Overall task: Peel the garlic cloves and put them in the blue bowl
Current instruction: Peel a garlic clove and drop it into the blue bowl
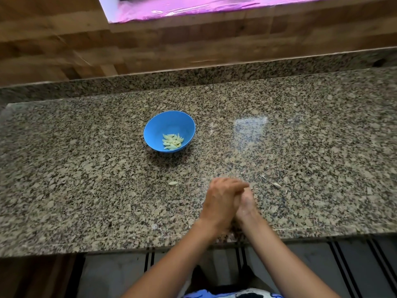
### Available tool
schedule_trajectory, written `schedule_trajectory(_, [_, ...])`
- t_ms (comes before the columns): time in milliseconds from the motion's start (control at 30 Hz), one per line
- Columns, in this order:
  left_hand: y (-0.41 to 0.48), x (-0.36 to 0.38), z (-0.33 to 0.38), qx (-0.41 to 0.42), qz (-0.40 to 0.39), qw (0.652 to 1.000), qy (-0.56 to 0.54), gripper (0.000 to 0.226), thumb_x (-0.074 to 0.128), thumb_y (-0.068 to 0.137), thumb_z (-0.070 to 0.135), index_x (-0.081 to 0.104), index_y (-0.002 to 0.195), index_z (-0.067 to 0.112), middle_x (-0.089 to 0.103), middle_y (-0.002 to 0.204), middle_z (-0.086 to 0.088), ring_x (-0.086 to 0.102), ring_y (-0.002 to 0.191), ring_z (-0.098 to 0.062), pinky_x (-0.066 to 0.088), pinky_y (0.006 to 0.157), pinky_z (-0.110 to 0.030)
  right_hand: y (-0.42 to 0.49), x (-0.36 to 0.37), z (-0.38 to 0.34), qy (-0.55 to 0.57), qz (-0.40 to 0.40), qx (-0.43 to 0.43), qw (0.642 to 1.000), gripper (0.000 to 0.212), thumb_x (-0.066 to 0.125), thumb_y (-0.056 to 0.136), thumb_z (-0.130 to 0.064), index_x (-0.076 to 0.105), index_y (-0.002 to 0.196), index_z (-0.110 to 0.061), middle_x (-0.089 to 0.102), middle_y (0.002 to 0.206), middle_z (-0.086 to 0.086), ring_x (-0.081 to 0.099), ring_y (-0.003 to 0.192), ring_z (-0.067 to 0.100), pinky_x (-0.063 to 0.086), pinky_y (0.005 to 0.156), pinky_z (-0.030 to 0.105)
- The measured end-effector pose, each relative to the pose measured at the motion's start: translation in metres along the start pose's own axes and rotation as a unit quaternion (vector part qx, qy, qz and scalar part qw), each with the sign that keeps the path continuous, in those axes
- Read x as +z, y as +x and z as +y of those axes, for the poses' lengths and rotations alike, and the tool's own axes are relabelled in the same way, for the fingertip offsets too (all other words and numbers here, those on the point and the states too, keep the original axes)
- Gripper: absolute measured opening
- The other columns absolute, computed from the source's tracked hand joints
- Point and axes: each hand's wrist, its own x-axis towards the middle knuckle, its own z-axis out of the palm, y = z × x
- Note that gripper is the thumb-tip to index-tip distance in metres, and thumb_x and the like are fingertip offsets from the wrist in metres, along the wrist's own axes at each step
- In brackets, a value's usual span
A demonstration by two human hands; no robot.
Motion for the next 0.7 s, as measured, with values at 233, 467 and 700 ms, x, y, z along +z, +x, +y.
schedule_trajectory(233, [-0.067,-0.064,-0.132,0.04,-0.183,0.977,0.096,0.06,0.031,0.098,0.05,0.009,0.15,0.031,0.0,0.158,0.016,0.007,0.144,-0.001,0.018,0.117,-0.031,0.004,-0.023,-0.042,0.185,-0.062,-0.01,0.981,0.017,0.043,0.095,-0.017,0.052,0.093,-0.002,0.059,0.063,0.013,0.059,0.048,0.019,0.055,0.049,0.026])
schedule_trajectory(467, [-0.045,-0.023,-0.122,0.108,-0.291,0.923,0.228,0.103,0.019,0.083,0.081,-0.027,0.143,0.011,-0.036,0.15,-0.002,-0.029,0.139,-0.011,-0.013,0.117,-0.031,-0.014,-0.053,-0.06,0.182,-0.059,-0.11,0.975,0.033,0.065,0.058,0.0,0.056,0.089,0.004,0.057,0.063,0.01,0.057,0.051,0.016,0.054,0.051,0.024])
schedule_trajectory(700, [-0.005,0.031,-0.081,0.095,-0.291,0.931,0.197,0.103,0.015,0.082,0.081,-0.03,0.142,0.01,-0.033,0.151,-0.006,-0.028,0.14,-0.013,-0.014,0.116,-0.032,-0.015,-0.076,-0.061,0.209,-0.065,-0.123,0.968,0.023,0.042,0.095,-0.021,0.053,0.101,-0.001,0.058,0.062,0.007,0.058,0.054,0.015,0.054,0.056,0.023])
